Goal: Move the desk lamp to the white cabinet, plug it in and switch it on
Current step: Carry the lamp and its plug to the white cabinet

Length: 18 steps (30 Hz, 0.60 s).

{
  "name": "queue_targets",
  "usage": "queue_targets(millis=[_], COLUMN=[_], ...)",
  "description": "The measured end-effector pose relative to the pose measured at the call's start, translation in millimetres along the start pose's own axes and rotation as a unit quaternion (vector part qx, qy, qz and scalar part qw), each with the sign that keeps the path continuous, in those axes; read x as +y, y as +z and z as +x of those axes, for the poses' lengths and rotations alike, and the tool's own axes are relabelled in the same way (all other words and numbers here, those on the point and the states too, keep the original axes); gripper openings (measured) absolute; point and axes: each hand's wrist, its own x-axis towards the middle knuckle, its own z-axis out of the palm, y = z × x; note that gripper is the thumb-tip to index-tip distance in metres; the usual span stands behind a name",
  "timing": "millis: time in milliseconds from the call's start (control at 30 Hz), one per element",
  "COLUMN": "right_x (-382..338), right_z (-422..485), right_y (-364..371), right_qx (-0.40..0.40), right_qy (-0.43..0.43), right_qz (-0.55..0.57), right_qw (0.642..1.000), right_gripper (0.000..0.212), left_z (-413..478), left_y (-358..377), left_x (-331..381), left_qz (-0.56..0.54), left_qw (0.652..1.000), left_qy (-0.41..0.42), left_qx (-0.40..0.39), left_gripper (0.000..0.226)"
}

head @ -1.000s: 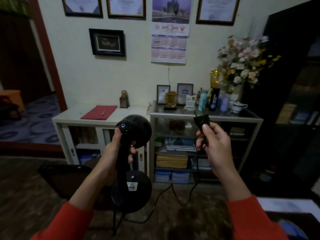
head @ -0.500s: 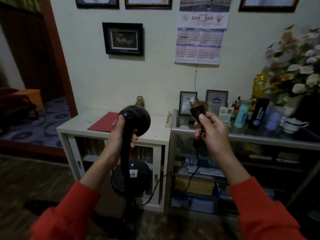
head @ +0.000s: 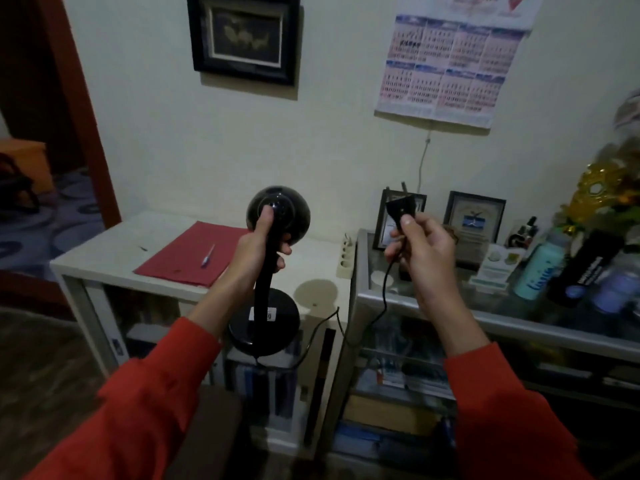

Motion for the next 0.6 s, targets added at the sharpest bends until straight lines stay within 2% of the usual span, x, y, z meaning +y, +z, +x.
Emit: queue_targets(millis=[400, 600], right_x=[64, 87], right_z=[126, 177], right_y=[-6, -4], right_qx=[-0.038, -0.052], right_qy=[0.019, 0.024], right_qz=[-0.051, -0.04], right_qw=[0.998, 0.998], right_gripper=[0.01, 0.011], left_z=[133, 184], left_y=[36, 47], left_x=[-46, -53], left_qz=[-0.031, -0.029], left_qw=[0.998, 0.998], left_qy=[-0.01, 0.006], left_qx=[0.055, 0.061], left_gripper=[0.062, 0.06])
